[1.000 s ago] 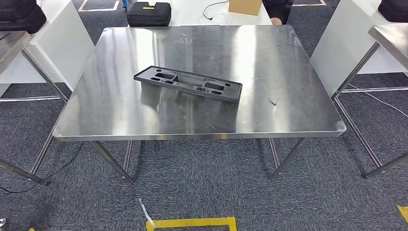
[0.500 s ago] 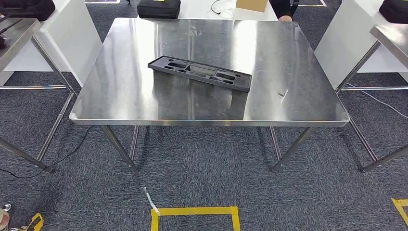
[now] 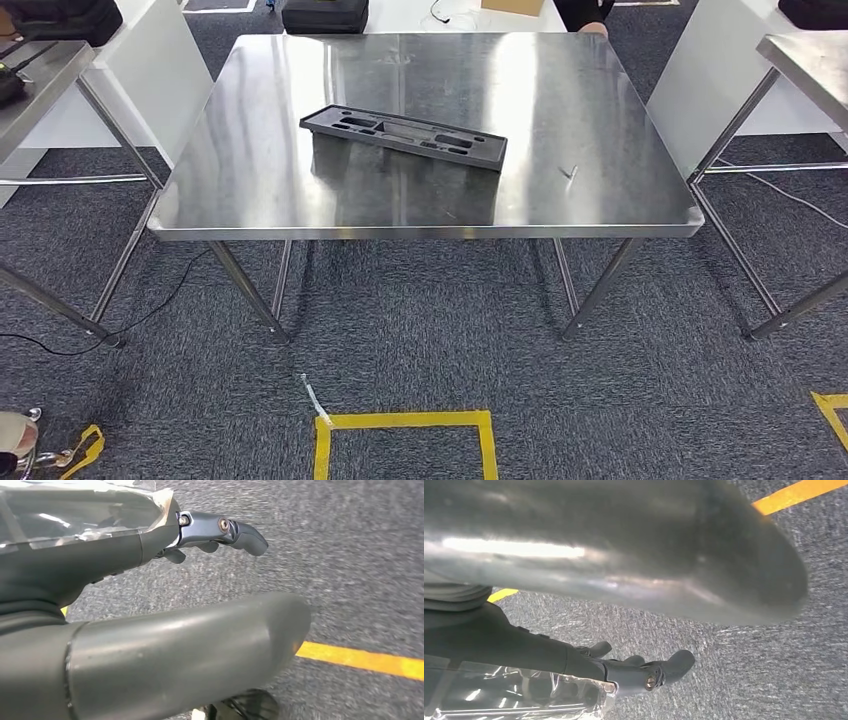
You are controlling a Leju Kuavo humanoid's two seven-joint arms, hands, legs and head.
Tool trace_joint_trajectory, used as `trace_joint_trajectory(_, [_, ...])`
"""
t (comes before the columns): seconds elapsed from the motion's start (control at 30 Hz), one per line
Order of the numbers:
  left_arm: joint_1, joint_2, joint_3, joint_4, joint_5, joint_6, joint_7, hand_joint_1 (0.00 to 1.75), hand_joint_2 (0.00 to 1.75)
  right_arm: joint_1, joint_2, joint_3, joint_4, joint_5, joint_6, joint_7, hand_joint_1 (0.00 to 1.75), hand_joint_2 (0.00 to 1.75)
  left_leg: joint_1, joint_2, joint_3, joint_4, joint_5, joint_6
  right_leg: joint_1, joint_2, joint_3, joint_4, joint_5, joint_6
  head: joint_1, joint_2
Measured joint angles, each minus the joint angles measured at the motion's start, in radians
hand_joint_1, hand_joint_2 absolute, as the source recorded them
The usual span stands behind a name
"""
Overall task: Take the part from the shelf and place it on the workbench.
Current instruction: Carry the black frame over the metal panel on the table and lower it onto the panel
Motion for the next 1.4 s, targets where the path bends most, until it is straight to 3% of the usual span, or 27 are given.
trace_joint_trajectory(0.07, [-0.001,0.000,0.001,0.000,0.001,0.000,-0.001,0.00,0.00,-0.001,0.000,0.000,0.000,0.002,0.001,-0.001,0.00,0.00,0.002,-0.002,0.080,-0.123,0.024,0.001,0.001,0.000,-0.018,0.017,0.003,0.006,-0.001,0.000])
trace_joint_trajectory(0.1, [-0.001,0.000,0.002,0.000,0.001,0.001,-0.002,0.00,0.00,-0.002,0.000,0.000,0.000,0.003,0.000,-0.001,0.00,0.00,0.000,-0.003,0.097,-0.156,0.025,0.005,0.003,-0.001,-0.026,0.024,0.006,0.012,-0.001,0.000])
trace_joint_trajectory(0.2, [0.000,-0.001,0.004,0.000,0.001,0.002,-0.004,0.00,0.00,-0.004,0.000,0.001,0.000,0.004,-0.002,0.001,0.00,0.00,-0.006,-0.002,0.081,-0.167,0.033,0.029,0.005,0.000,-0.038,0.027,0.019,0.035,-0.001,0.000])
trace_joint_trajectory(0.23, [0.000,-0.001,0.005,0.000,0.001,0.002,-0.004,0.00,0.00,-0.002,0.000,0.001,0.000,0.004,-0.002,0.002,0.00,0.00,-0.007,-0.001,0.074,-0.170,0.041,0.041,0.005,0.001,-0.046,0.035,0.011,0.039,-0.001,0.000])
trace_joint_trajectory(0.3, [-0.001,-0.001,0.007,0.000,0.001,0.002,-0.004,0.00,0.00,-0.001,0.000,0.001,0.000,0.004,-0.003,0.002,0.00,0.00,-0.006,0.002,0.053,-0.176,0.060,0.062,0.003,0.004,-0.080,0.108,-0.047,0.033,0.002,0.000])
trace_joint_trajectory(0.37, [-0.001,-0.001,0.008,0.000,0.001,0.002,-0.004,0.00,0.00,0.000,0.000,0.001,0.000,0.004,-0.004,0.003,0.00,0.00,-0.009,0.004,0.029,-0.175,0.078,0.069,0.003,0.008,-0.124,0.243,-0.126,0.026,0.006,0.000])
trace_joint_trajectory(0.4, [-0.001,-0.002,0.008,0.000,0.001,0.002,-0.004,0.00,0.00,0.000,-0.001,0.001,0.000,0.004,-0.004,0.003,0.00,0.00,-0.010,0.005,0.018,-0.175,0.087,0.069,0.004,0.009,-0.134,0.294,-0.146,0.029,0.006,0.000])
trace_joint_trajectory(0.43, [-0.001,-0.002,0.008,0.000,0.001,0.002,-0.004,0.00,0.00,0.001,-0.001,0.001,0.000,0.004,-0.005,0.003,0.00,0.00,-0.010,0.005,0.008,-0.174,0.095,0.068,0.004,0.010,-0.126,0.312,-0.148,0.036,0.006,0.000])
trace_joint_trajectory(0.47, [-0.001,-0.002,0.008,0.000,0.001,0.002,-0.004,0.00,0.00,0.001,-0.001,0.001,0.000,0.004,-0.005,0.003,0.00,0.00,-0.011,0.005,0.001,-0.174,0.103,0.067,0.003,0.010,-0.097,0.288,-0.133,0.045,0.006,0.000])
trace_joint_trajectory(0.5, [-0.001,-0.002,0.008,0.000,0.001,0.002,-0.004,0.00,0.00,0.000,-0.001,0.001,0.000,0.004,-0.005,0.003,0.00,0.00,-0.011,0.005,-0.006,-0.173,0.111,0.064,0.003,0.010,-0.053,0.228,-0.111,0.052,0.006,0.000])
trace_joint_trajectory(0.57, [-0.001,-0.003,0.008,0.000,0.001,0.002,-0.004,0.00,0.00,-0.002,-0.002,0.001,0.000,0.004,-0.005,0.003,0.00,0.00,-0.013,0.005,-0.018,-0.172,0.127,0.055,0.006,0.011,0.050,0.071,-0.081,0.056,0.006,0.000])
trace_joint_trajectory(0.6, [-0.001,-0.004,0.008,0.000,0.001,0.002,-0.004,0.00,0.00,-0.004,-0.002,0.001,0.000,0.004,-0.005,0.003,0.00,0.00,-0.015,0.005,-0.023,-0.172,0.136,0.049,0.009,0.012,0.081,0.016,-0.076,0.054,0.006,0.000])
trace_joint_trajectory(0.67, [0.000,-0.004,0.008,0.000,0.000,0.002,-0.004,0.00,0.00,-0.003,-0.003,0.001,0.000,0.003,-0.004,0.001,0.00,0.00,-0.018,0.005,-0.029,-0.173,0.152,0.038,0.016,0.014,0.091,-0.020,-0.075,0.045,0.006,0.000])
trace_joint_trajectory(0.73, [0.002,-0.002,0.009,0.000,0.000,0.001,-0.005,0.00,0.00,-0.002,-0.002,0.001,0.000,-0.002,0.001,-0.006,0.00,0.00,-0.014,0.004,-0.036,-0.168,0.147,0.027,0.007,0.012,0.075,-0.019,-0.063,0.025,0.005,0.000])
trace_joint_trajectory(0.77, [0.003,-0.001,0.009,0.000,0.000,0.000,-0.006,0.00,0.00,-0.002,-0.002,0.001,0.000,-0.004,0.004,-0.009,0.00,0.00,-0.012,0.003,-0.045,-0.147,0.121,0.022,0.003,0.010,0.067,-0.020,-0.054,0.012,0.004,0.000])
trace_joint_trajectory(0.83, [0.004,0.001,0.009,0.000,-0.001,-0.001,-0.007,0.00,0.00,-0.002,-0.003,0.001,0.000,-0.006,0.008,-0.012,0.00,0.00,-0.009,0.001,-0.075,-0.049,0.026,0.013,0.002,0.006,0.047,-0.020,-0.036,-0.008,0.000,0.000])
trace_joint_trajectory(0.87, [0.004,0.001,0.009,0.000,-0.001,-0.001,-0.008,0.00,0.00,-0.002,-0.004,0.001,0.000,-0.006,0.009,-0.013,0.00,0.00,-0.008,0.001,-0.091,0.017,-0.019,0.009,0.003,0.004,0.038,-0.019,-0.028,-0.012,-0.001,0.000])
trace_joint_trajectory(0.9, [0.004,0.001,0.009,0.000,-0.001,-0.001,-0.008,0.00,0.00,-0.001,-0.005,0.001,0.000,-0.007,0.009,-0.014,0.00,0.00,-0.007,0.001,-0.100,0.073,-0.045,0.005,0.005,0.002,0.029,-0.017,-0.020,-0.011,-0.002,0.000])
trace_joint_trajectory(0.93, [0.004,0.001,0.009,0.000,-0.001,-0.001,-0.009,0.00,0.00,0.000,-0.005,0.001,0.000,-0.007,0.009,-0.015,0.00,0.00,-0.006,0.001,-0.096,0.101,-0.049,0.003,0.005,0.001,0.020,-0.014,-0.013,-0.010,-0.002,0.000])
trace_joint_trajectory(0.97, [0.004,0.002,0.009,0.000,-0.001,-0.002,-0.010,0.00,0.00,0.000,-0.006,0.001,0.000,-0.007,0.009,-0.017,0.00,0.00,-0.005,0.001,-0.074,0.092,-0.034,0.002,0.005,0.000,0.010,-0.009,-0.007,-0.007,-0.002,0.000])
trace_joint_trajectory(1.07, [0.002,0.004,0.009,0.000,0.000,-0.003,-0.014,0.00,0.00,0.000,-0.006,0.001,0.000,-0.007,0.009,-0.020,0.00,0.00,0.000,0.000,0.057,-0.092,0.019,0.003,0.005,0.000,-0.019,0.016,0.000,0.001,-0.002,0.000])
trace_joint_trajectory(1.13, [0.002,0.004,0.010,0.000,0.000,-0.003,-0.015,0.00,0.00,-0.002,-0.007,0.001,0.000,-0.007,0.009,-0.021,0.00,0.00,-0.003,-0.001,0.094,-0.161,0.018,0.010,0.010,0.000,-0.035,0.029,0.007,0.012,-0.002,0.000])
trace_joint_trajectory(1.2, [0.002,0.005,0.011,0.001,0.001,-0.003,-0.016,0.00,0.00,-0.003,-0.007,0.001,0.000,-0.007,0.009,-0.022,0.00,0.00,-0.008,-0.001,0.084,-0.165,0.024,0.024,0.013,0.000,-0.043,0.028,0.018,0.029,-0.001,0.000])
trace_joint_trajectory(1.27, [0.002,0.005,0.014,0.001,0.003,-0.003,-0.019,0.00,0.00,-0.001,-0.008,0.001,0.001,-0.005,0.009,-0.025,0.00,0.00,-0.008,0.002,0.069,-0.171,0.041,0.047,0.011,0.003,-0.060,0.047,0.001,0.037,0.000,0.000])
trace_joint_trajectory(1.33, [0.001,0.005,0.017,0.001,0.005,-0.003,-0.023,0.00,0.00,-0.001,-0.009,0.001,0.002,-0.003,0.009,-0.028,0.00,0.00,-0.007,0.005,0.048,-0.175,0.061,0.064,0.008,0.006,-0.099,0.139,-0.068,0.029,0.003,0.000])
trace_joint_trajectory(1.4, [0.002,0.006,0.019,0.002,0.008,-0.003,-0.027,0.00,0.00,-0.001,-0.010,0.001,0.003,-0.002,0.009,-0.030,0.00,0.00,-0.009,0.007,0.023,-0.174,0.079,0.066,0.009,0.008,-0.137,0.272,-0.137,0.028,0.005,0.000])
